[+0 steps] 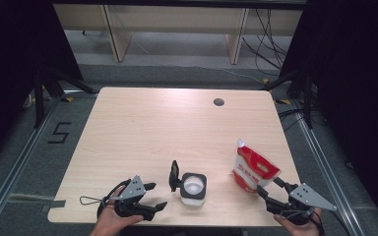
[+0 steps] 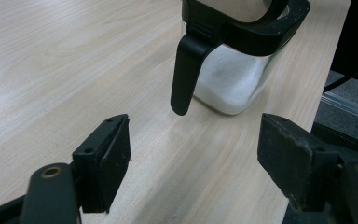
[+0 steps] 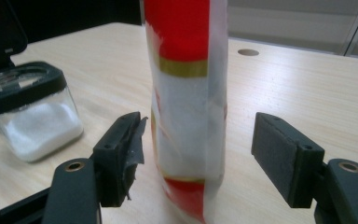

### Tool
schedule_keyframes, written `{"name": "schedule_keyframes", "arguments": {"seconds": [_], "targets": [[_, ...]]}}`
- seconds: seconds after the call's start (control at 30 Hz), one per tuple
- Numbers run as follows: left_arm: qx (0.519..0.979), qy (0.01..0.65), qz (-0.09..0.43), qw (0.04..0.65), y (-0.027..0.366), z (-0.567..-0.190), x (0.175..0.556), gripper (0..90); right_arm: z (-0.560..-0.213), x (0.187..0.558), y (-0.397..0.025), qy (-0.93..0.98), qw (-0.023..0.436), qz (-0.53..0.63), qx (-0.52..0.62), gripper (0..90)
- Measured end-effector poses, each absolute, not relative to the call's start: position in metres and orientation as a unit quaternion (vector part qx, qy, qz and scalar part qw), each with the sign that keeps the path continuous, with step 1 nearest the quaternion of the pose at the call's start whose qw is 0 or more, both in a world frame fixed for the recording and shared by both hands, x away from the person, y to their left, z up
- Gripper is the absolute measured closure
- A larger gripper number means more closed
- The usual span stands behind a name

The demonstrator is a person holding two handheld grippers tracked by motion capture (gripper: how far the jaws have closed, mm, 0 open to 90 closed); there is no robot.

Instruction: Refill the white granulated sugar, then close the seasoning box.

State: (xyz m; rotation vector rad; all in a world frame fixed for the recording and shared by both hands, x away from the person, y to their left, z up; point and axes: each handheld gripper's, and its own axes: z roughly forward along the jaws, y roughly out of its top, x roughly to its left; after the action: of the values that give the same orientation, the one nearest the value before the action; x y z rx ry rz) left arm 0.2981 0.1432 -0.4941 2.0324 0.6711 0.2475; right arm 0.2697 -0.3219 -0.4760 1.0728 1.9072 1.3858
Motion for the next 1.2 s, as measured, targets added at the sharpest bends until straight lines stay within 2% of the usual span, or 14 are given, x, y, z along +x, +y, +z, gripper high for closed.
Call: {"name": "schedule_keyframes", "arguments": {"seconds": [0.17,0.4,0.53,0.63,0.77,0.83,0.93,1.1,1.2], "targets": [[0.823,0.282,0.097,0.484,0.143,-0.490,0.298,25.6,-0.476,0.261,-0.323,0.720,0.253,0.495,0.414,32.0],[0.820,0.283,0.101,0.486,0.140,-0.482,0.299,26.3,-0.476,0.253,-0.323,0.743,0.264,0.467,0.401,30.2],[0.820,0.280,0.110,0.487,0.140,-0.475,0.301,27.4,-0.475,0.247,-0.321,0.741,0.254,0.467,0.411,30.1],[0.819,0.272,0.115,0.492,0.140,-0.469,0.302,27.8,-0.474,0.245,-0.320,0.744,0.271,0.459,0.404,30.0],[0.817,0.273,0.119,0.494,0.138,-0.461,0.303,30.3,-0.473,0.241,-0.319,0.742,0.262,0.455,0.417,29.9],[0.813,0.277,0.119,0.498,0.137,-0.458,0.303,35.5,-0.475,0.242,-0.318,0.746,0.261,0.455,0.409,29.8],[0.817,0.262,0.130,0.497,0.138,-0.455,0.302,48.3,-0.475,0.242,-0.318,0.749,0.273,0.449,0.403,29.8],[0.812,0.256,0.147,0.504,0.139,-0.450,0.305,70.1,-0.475,0.242,-0.317,0.749,0.261,0.450,0.410,29.8],[0.814,0.237,0.159,0.505,0.136,-0.446,0.306,79.4,-0.474,0.241,-0.318,0.750,0.267,0.447,0.409,29.7]]}}
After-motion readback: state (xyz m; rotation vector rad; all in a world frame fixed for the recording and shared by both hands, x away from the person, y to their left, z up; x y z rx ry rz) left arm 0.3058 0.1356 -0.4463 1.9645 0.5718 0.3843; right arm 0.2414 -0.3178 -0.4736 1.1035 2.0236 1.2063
